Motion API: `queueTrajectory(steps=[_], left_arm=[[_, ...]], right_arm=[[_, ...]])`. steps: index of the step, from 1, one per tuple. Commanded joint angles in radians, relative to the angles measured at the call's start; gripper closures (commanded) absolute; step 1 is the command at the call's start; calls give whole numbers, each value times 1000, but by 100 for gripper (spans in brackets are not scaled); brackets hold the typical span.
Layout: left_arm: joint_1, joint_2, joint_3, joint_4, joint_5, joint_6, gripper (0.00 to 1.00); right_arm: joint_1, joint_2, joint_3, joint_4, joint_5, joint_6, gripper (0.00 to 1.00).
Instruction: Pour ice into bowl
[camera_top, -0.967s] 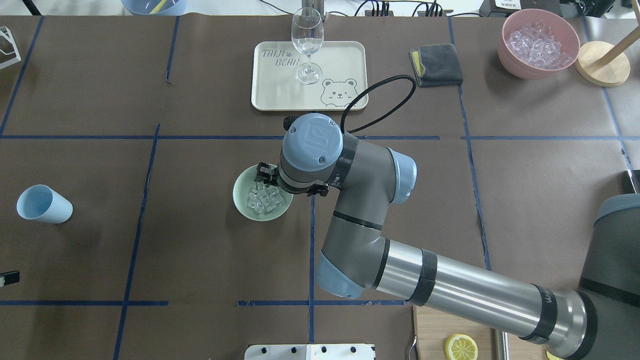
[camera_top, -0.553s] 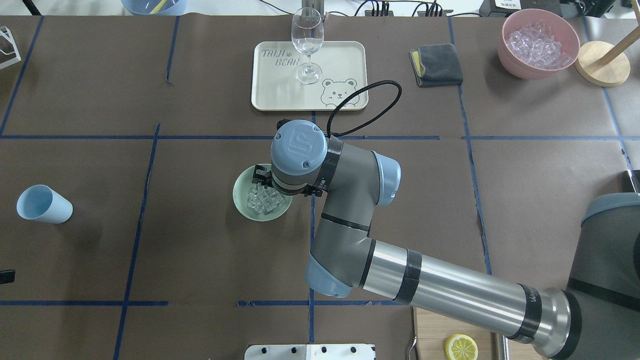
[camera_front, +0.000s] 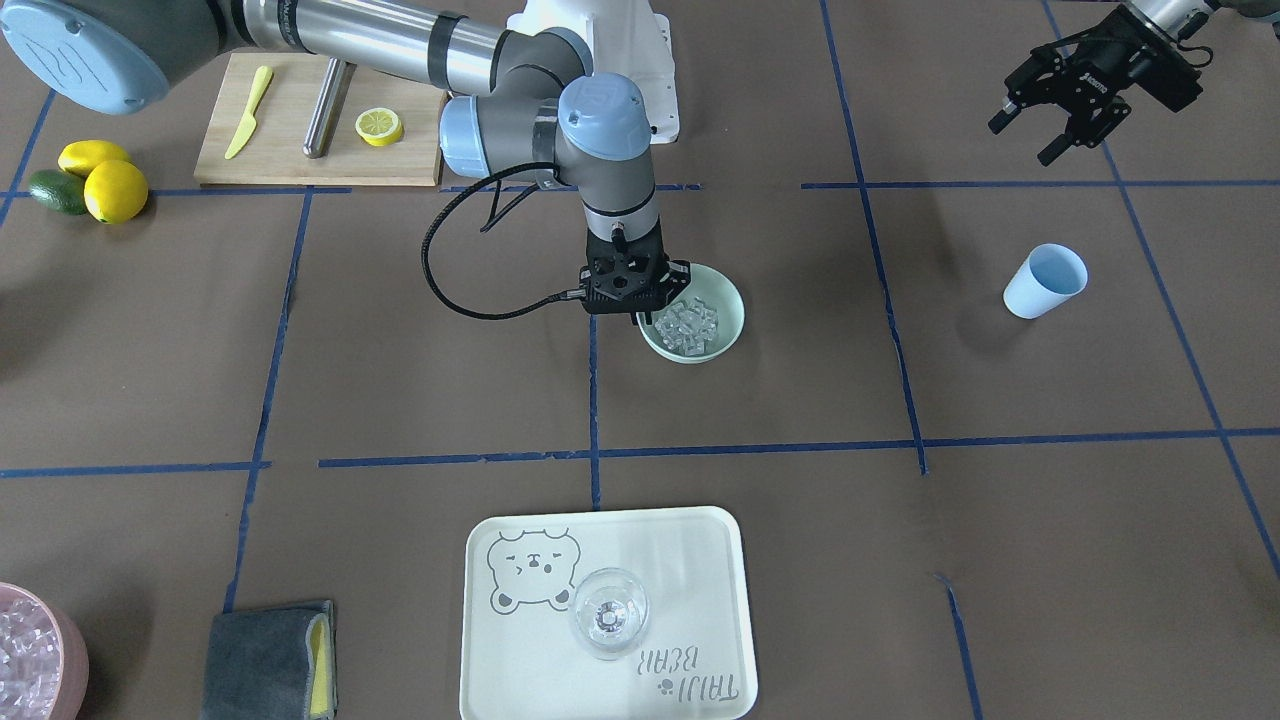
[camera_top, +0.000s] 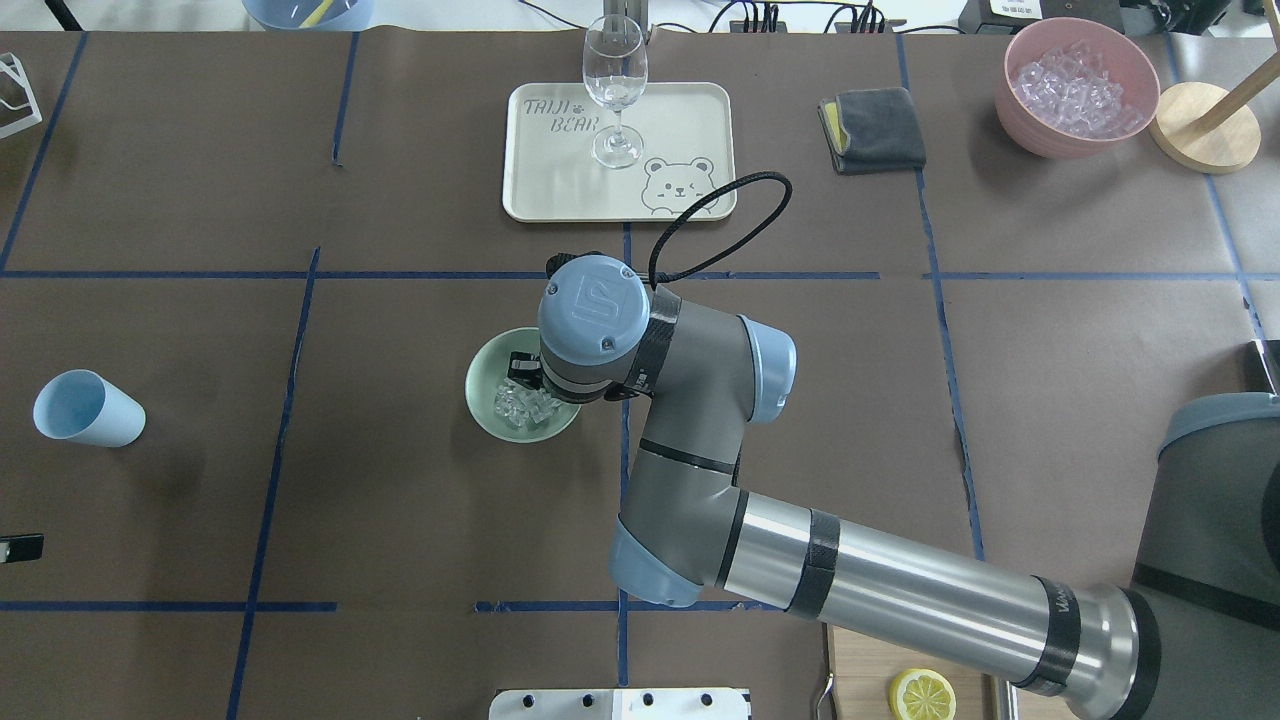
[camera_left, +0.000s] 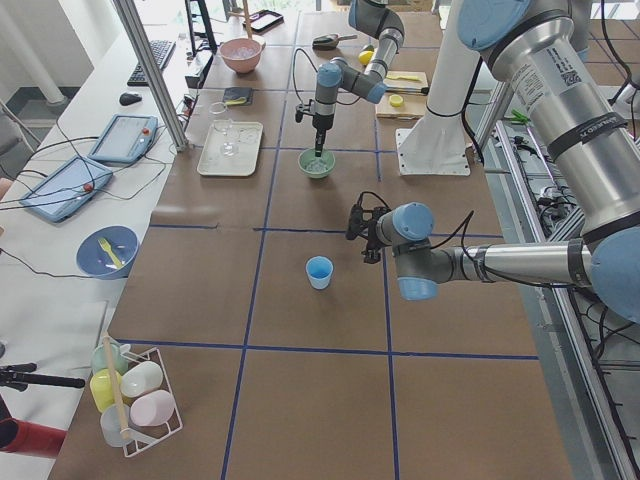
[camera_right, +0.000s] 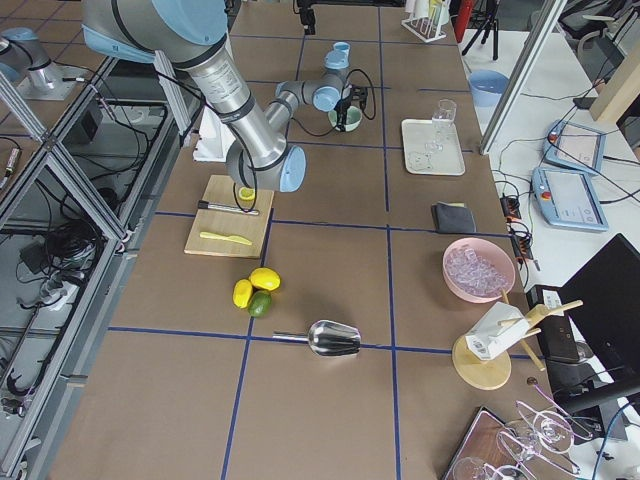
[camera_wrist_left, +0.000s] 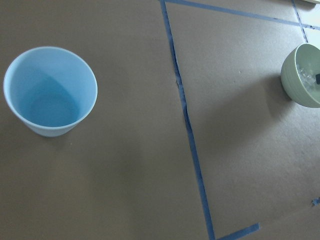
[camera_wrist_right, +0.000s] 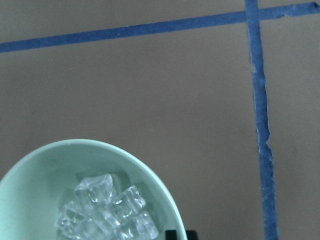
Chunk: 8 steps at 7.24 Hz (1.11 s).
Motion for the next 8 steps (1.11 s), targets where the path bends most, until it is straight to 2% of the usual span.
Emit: queueTrajectory(steps=[1, 2, 5, 7, 8], left_arm=[[-34, -56, -2, 100, -30, 23, 0], [-69, -81, -2, 167, -34, 93, 0], [-308, -265, -2, 529, -120, 415, 0], [-457, -380, 1, 772, -133, 637, 0], [-511, -486, 5, 924, -133, 736, 0]], right_arm=[[3, -3, 14, 3, 13, -20, 100], [17, -7, 32, -2, 40, -21, 100], [84, -24, 104, -17, 103, -24, 100], [141, -27, 172, -115, 114, -85, 100], [176, -53, 231, -196, 119, -165, 100]])
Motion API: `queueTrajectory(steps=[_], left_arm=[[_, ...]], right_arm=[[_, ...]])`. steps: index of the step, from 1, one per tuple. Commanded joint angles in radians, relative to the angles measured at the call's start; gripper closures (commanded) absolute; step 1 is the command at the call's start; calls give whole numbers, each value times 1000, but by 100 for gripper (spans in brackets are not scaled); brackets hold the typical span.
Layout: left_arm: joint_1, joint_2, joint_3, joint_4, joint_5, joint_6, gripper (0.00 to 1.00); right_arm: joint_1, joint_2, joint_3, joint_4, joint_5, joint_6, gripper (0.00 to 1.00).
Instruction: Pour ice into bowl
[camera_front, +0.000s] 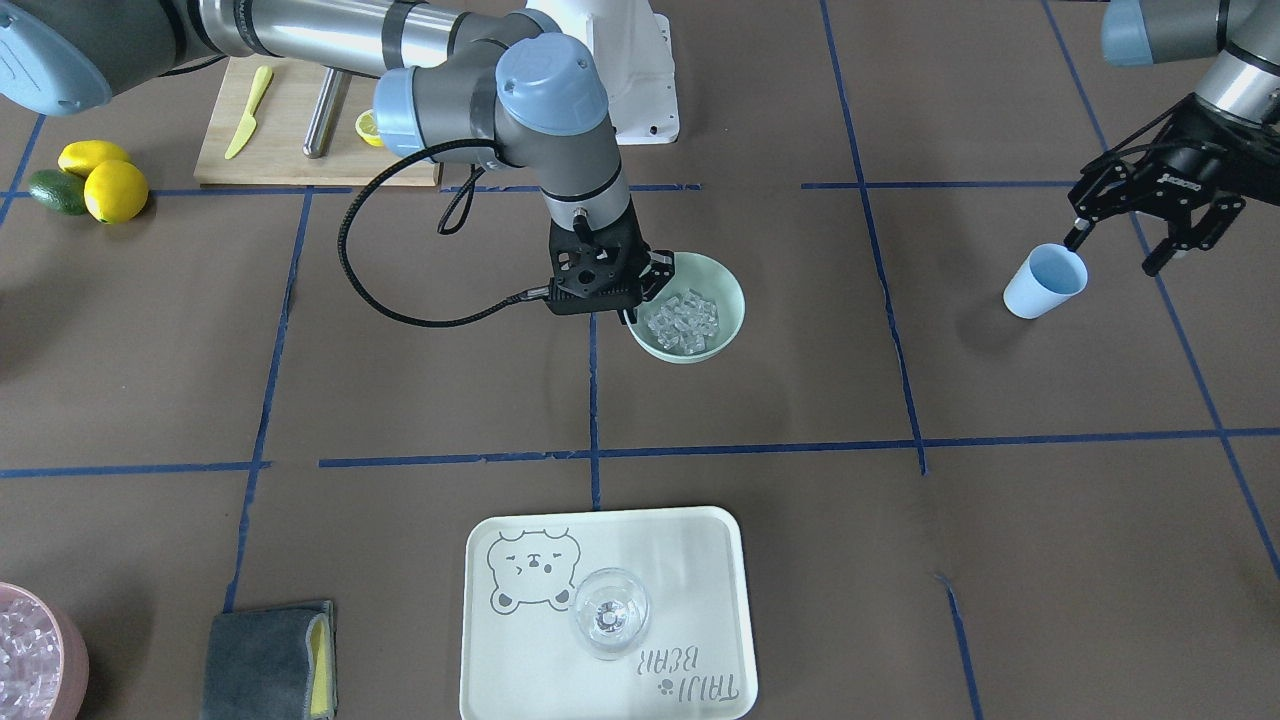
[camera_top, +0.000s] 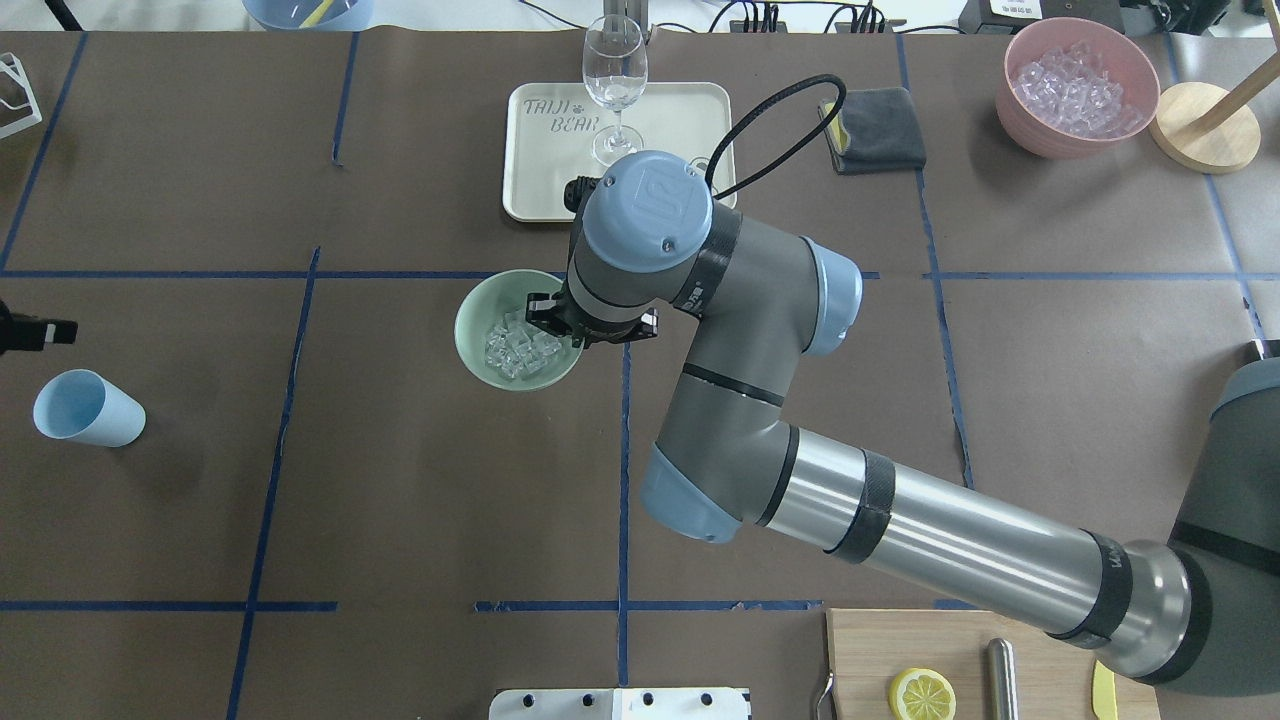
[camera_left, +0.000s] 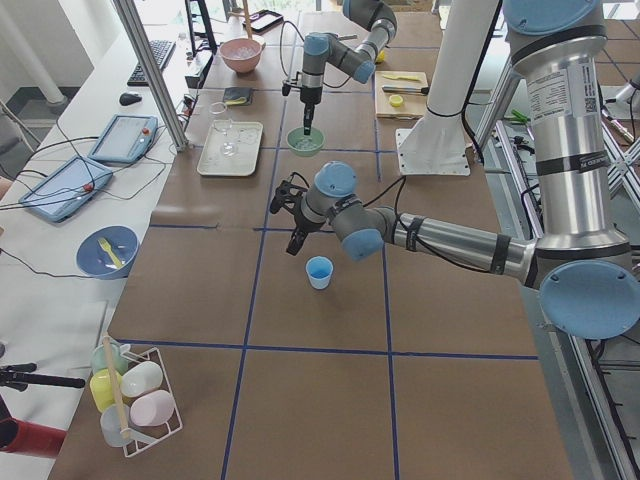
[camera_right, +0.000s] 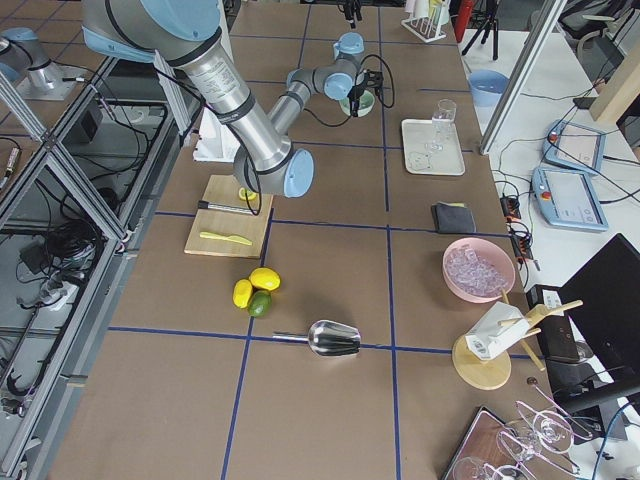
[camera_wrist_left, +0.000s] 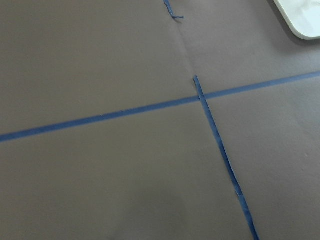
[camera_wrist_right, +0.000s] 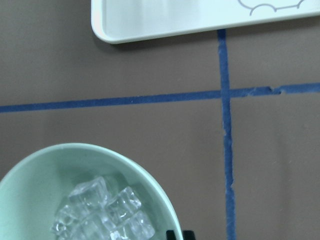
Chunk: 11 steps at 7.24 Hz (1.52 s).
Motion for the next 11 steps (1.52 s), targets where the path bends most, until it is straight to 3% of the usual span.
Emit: queueTrajectory(steps=[1, 3, 5, 6, 7, 9, 11], left_arm=[[-109, -156, 9, 266, -3, 202, 0], [-190, -164, 51, 292, -7, 308, 0], [-241, -163, 108, 312, -133, 322, 0], [-264, -164, 131, 321, -142, 330, 0], [-270, -171, 143, 386, -142, 366, 0], [-311, -280, 145, 622, -132, 483, 0], [-341, -286, 147, 645, -129, 506, 0]], right_arm=[[95, -127, 150, -117, 34, -174, 100], [229, -319, 264, -114, 143, -338, 100], [279, -472, 327, -104, 150, -431, 100], [306, -557, 360, -84, 148, -467, 100], [322, -667, 367, 26, 148, -486, 100], [385, -841, 323, 247, 189, -562, 100], [446, -947, 260, 373, 222, -645, 100]])
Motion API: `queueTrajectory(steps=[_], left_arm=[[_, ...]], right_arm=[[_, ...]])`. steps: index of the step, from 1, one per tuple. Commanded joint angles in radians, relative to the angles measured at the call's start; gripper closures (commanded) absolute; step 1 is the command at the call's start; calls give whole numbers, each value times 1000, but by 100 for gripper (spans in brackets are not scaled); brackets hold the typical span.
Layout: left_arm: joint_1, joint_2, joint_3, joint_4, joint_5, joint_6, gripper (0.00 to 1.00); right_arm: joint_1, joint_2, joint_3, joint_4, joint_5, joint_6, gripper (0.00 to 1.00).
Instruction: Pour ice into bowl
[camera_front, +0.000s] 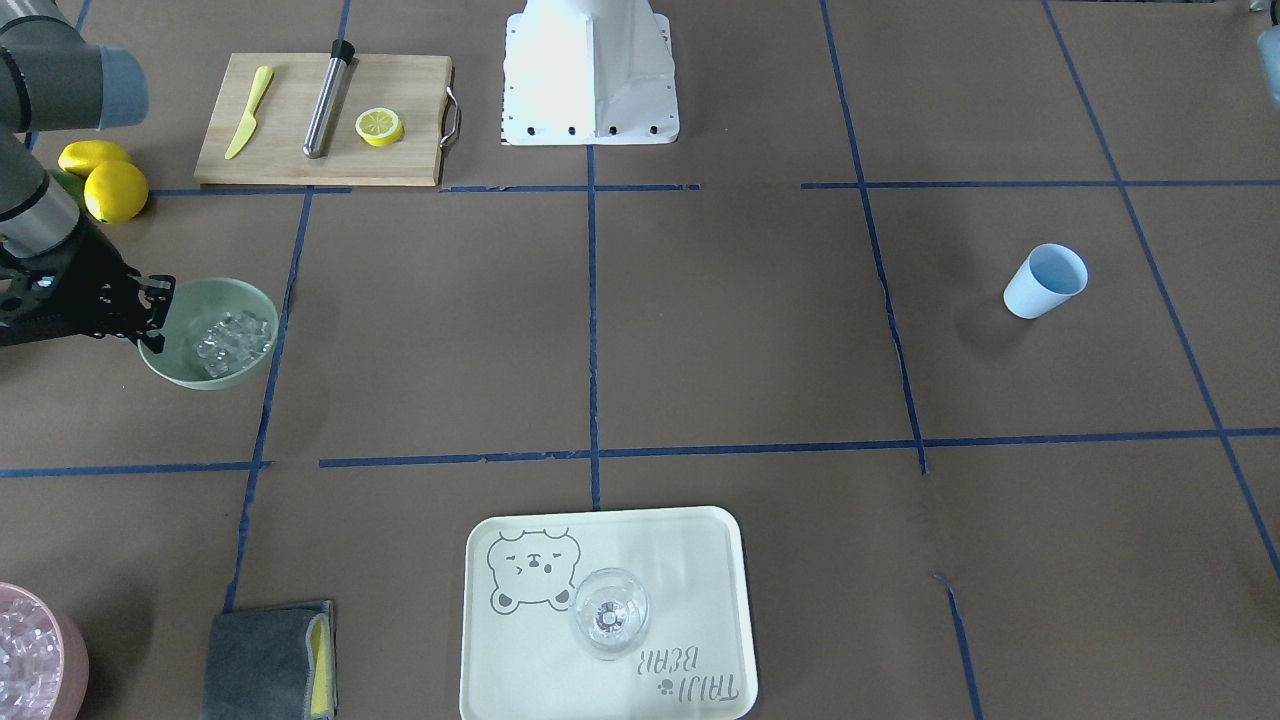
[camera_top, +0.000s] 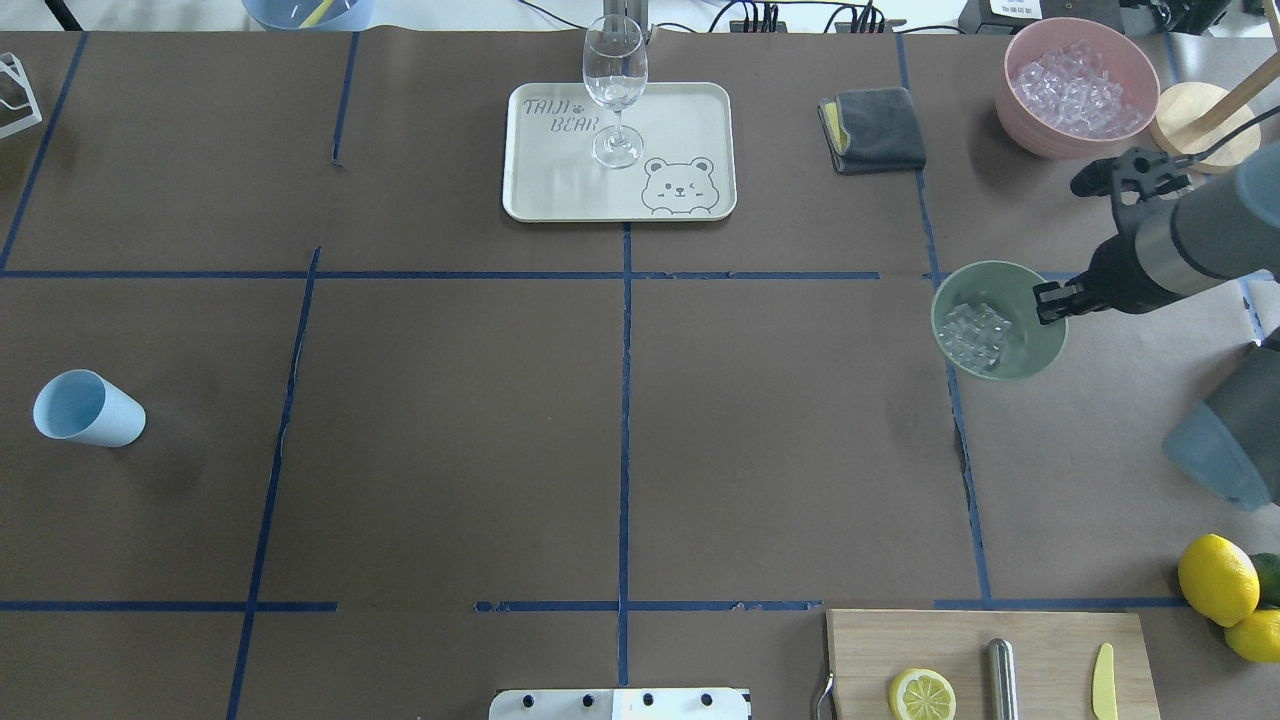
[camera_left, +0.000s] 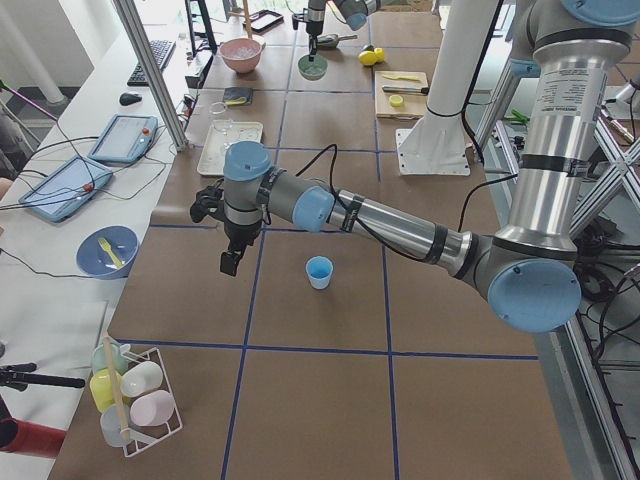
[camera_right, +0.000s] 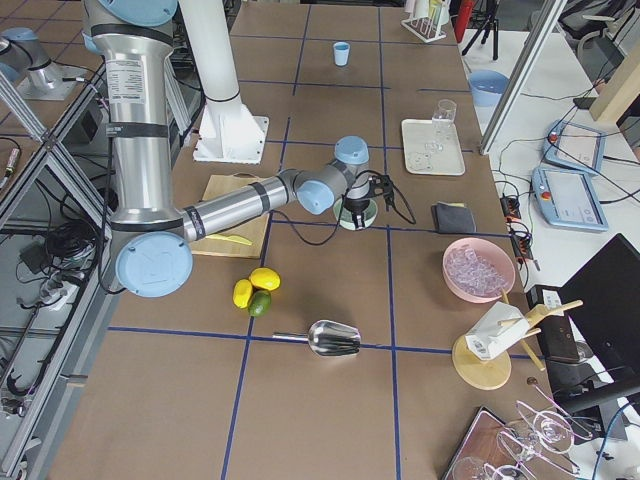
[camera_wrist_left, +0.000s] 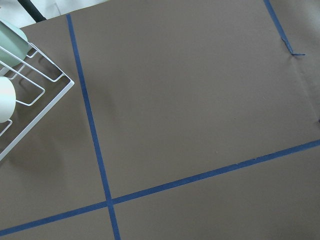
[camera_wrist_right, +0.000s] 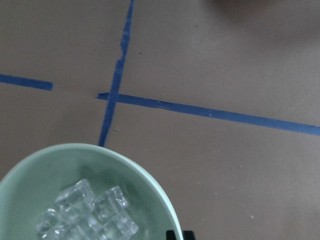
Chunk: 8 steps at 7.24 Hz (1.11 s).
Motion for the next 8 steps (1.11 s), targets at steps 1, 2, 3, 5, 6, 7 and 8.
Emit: queueTrajectory(steps=[1, 2, 3, 5, 6, 7, 8], left_arm=[[-22, -13, 1, 28, 5, 18, 0], [-22, -13, -1, 28, 5, 18, 0], [-22, -13, 1, 28, 5, 18, 0], [-22, -13, -1, 28, 4, 18, 0], [-24, -13, 1, 31, 4, 18, 0], [-31, -13, 1, 31, 4, 18, 0], [-35, -12, -1, 31, 4, 18, 0]], right_arm=[[71, -92, -152, 237, 66, -52, 100], [103, -92, -232, 323, 138, -47, 100], [117, -103, -245, 327, 164, -49, 100], [133, -109, -262, 327, 183, -47, 1], [181, -99, -260, 310, 244, -49, 0], [238, -96, -253, 265, 275, -61, 0], [252, -95, -251, 251, 273, -66, 0]])
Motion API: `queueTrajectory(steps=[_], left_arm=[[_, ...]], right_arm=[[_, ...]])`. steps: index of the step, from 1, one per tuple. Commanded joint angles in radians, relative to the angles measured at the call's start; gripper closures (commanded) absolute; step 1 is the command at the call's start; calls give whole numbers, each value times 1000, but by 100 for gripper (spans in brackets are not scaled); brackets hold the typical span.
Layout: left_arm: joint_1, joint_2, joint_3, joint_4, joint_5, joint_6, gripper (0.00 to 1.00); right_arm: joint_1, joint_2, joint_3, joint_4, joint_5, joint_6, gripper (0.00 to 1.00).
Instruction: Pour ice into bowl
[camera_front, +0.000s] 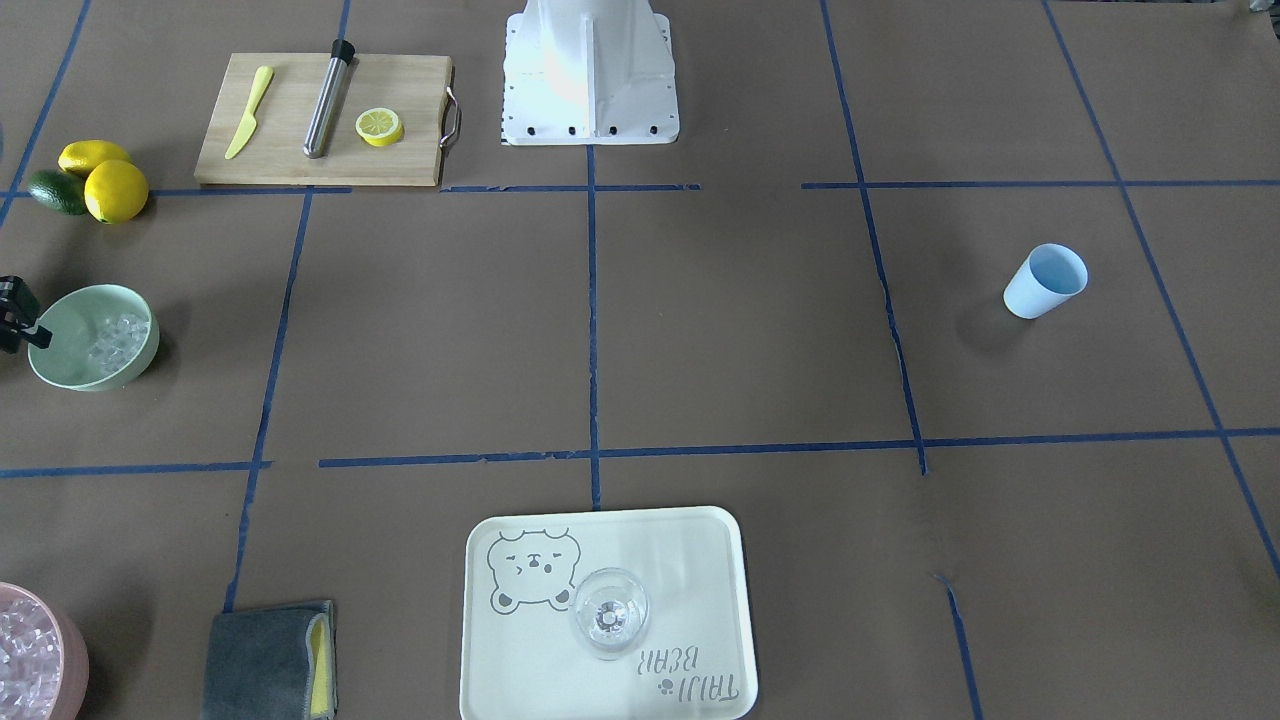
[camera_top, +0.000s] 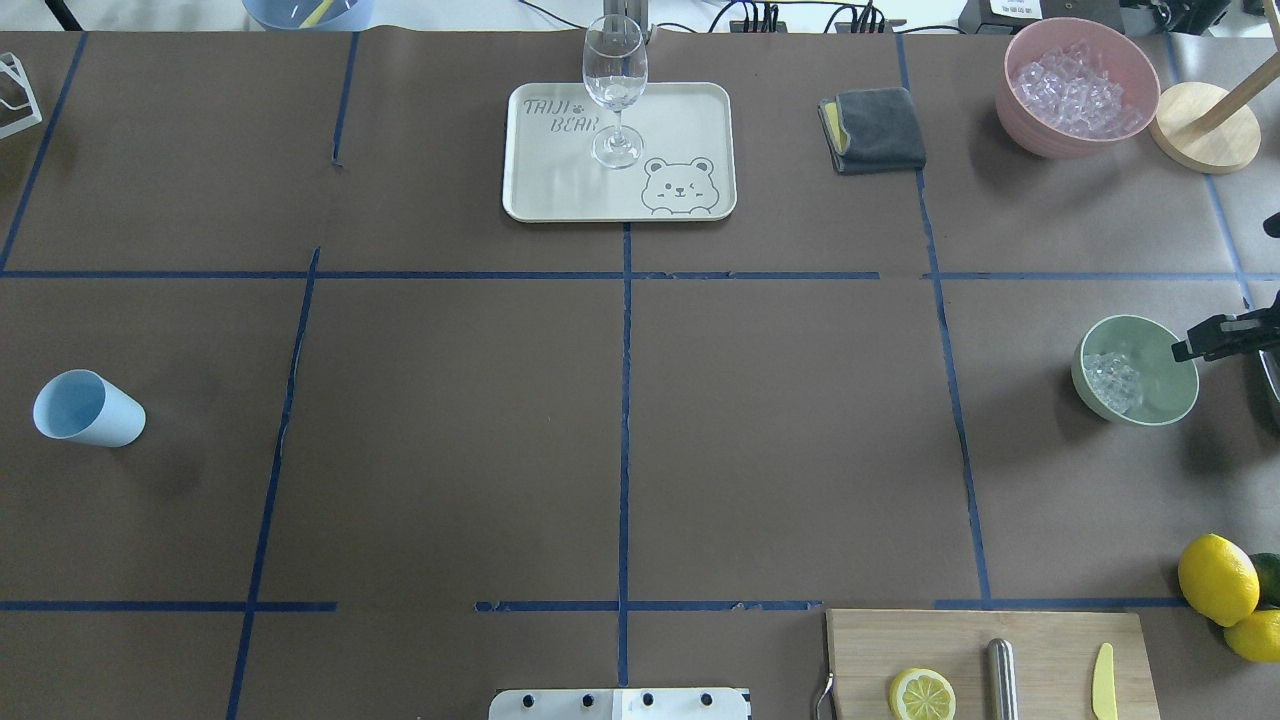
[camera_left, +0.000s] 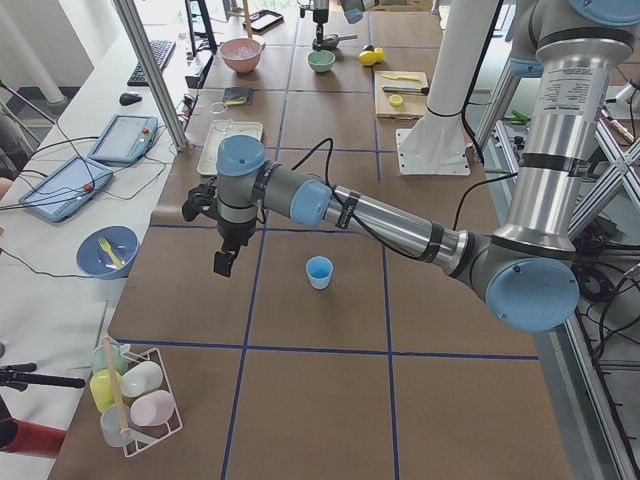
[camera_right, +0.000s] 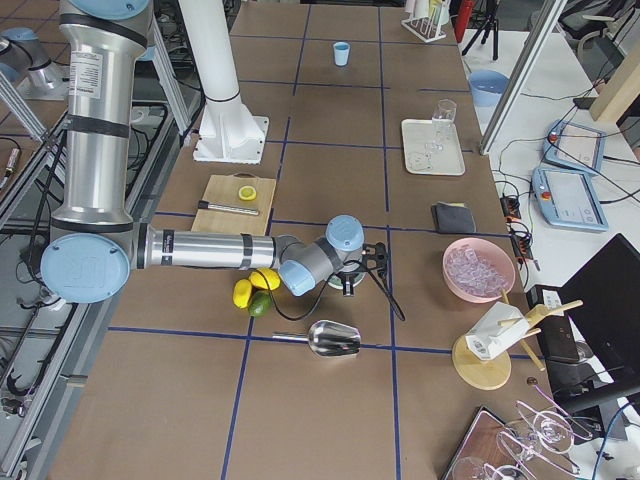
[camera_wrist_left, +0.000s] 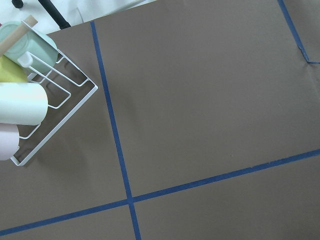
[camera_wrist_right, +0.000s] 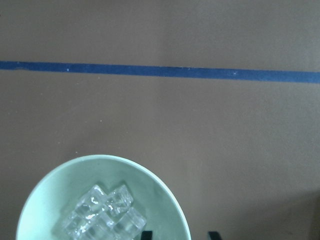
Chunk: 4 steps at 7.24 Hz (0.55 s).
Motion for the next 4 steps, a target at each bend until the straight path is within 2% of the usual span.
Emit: queueTrajectory(steps=[1, 2, 4], left_arm=[[-7, 0, 8, 7, 0, 0, 0], [-13, -9, 14, 31, 0, 0, 0], [-34, -19, 13, 57, -3, 0, 0]], right_arm=[[51, 2, 2, -33, 7, -61, 0], [107, 4, 5, -124, 5, -186, 0], [261, 83, 66, -484, 14, -494, 0]])
